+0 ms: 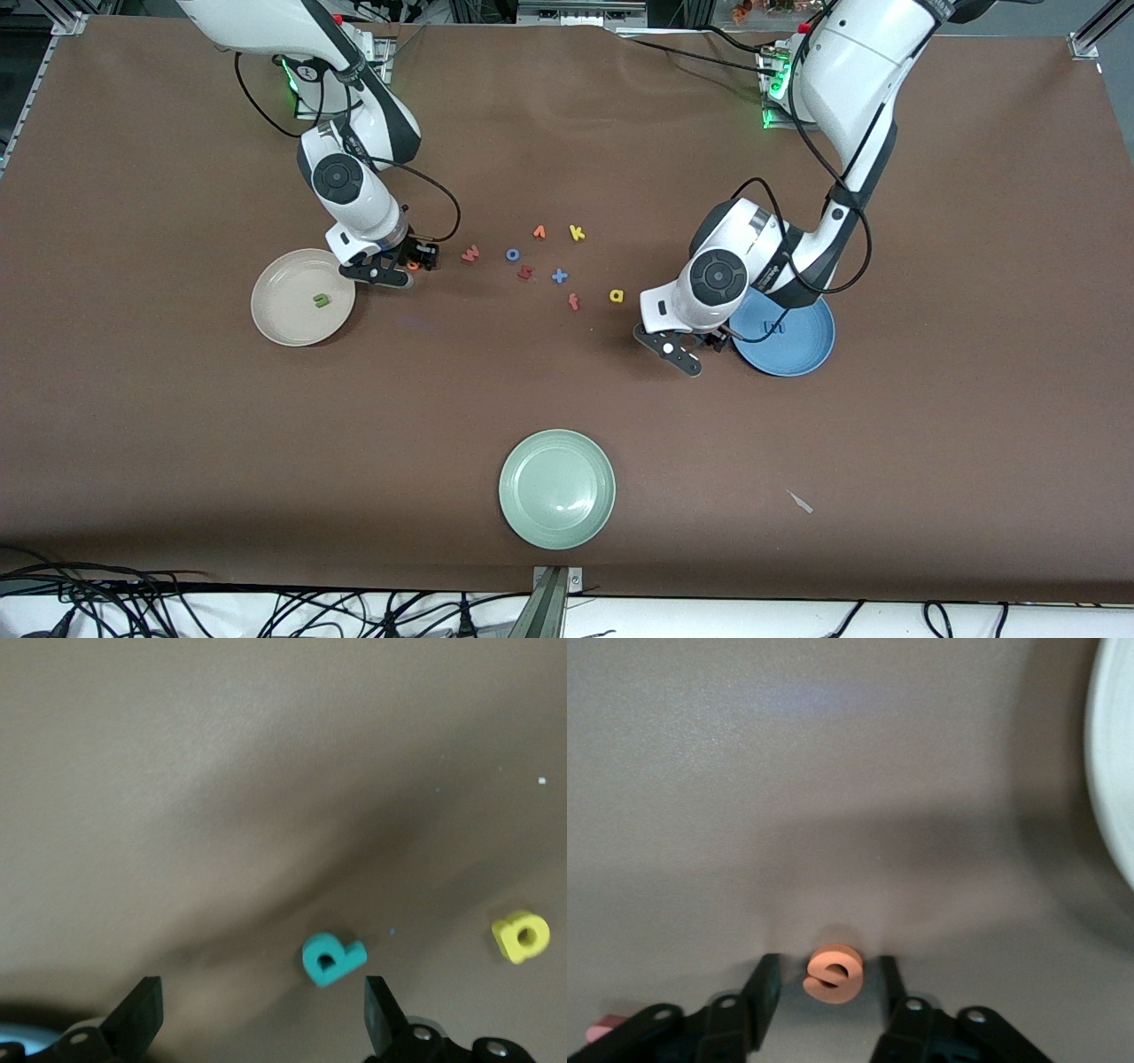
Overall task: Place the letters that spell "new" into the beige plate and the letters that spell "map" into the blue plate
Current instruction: 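Grasp the orange letter with the right gripper while the left gripper reaches the teal letter, then place the orange letter in the white plate while the left gripper grasps the teal letter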
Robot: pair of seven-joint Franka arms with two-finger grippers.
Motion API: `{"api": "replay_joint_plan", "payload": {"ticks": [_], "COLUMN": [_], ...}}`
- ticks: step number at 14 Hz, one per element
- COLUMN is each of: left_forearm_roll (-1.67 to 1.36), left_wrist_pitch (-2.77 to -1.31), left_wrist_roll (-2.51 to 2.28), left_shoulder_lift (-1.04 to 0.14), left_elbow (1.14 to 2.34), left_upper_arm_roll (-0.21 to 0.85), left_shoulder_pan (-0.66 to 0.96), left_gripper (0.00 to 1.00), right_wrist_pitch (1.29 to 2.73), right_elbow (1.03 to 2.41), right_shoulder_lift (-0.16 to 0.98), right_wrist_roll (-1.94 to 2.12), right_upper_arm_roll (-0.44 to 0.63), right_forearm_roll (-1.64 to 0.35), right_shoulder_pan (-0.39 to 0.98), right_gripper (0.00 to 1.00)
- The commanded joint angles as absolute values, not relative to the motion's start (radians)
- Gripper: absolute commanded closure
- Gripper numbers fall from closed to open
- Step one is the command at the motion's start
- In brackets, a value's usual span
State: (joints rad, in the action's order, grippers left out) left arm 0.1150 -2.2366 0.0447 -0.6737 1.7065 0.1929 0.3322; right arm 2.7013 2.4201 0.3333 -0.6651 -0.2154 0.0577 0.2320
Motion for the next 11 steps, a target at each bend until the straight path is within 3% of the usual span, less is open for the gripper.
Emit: {"api": "replay_joint_plan", "payload": {"ticks": [1,8,11], "left_forearm_roll": [0.117,0.12,0.12], "left_wrist_pitch": [-2.263,-2.261,-2.263], "left_wrist_roll": [0.019,-0.08,-0.109], "left_shoulder_lift": [-0.698,-0.698,-0.699], "left_elbow": [1.689,1.738,1.738], "left_upper_arm_roll": [0.189,0.189,0.189], "left_shoulder_pan": [0.365,0.379,0.39], "left_gripper": [0.0,0.06,0.06], "right_wrist_pitch": [2.726,2.718,2.539], "right_elbow": [2.439,2.424,2.355], "right_shoulder_lift": [0.328,0.321,0.27], "right_wrist_roll": [-0.646,-0.617,-0.499], "right_upper_arm_roll": [-0.218,-0.216,-0.154], "right_forearm_roll": [0.051,0.052,0.052], "right_shoulder_pan": [0.23,0.23,0.226], "right_gripper": [0.62,0.86,0.87]}}
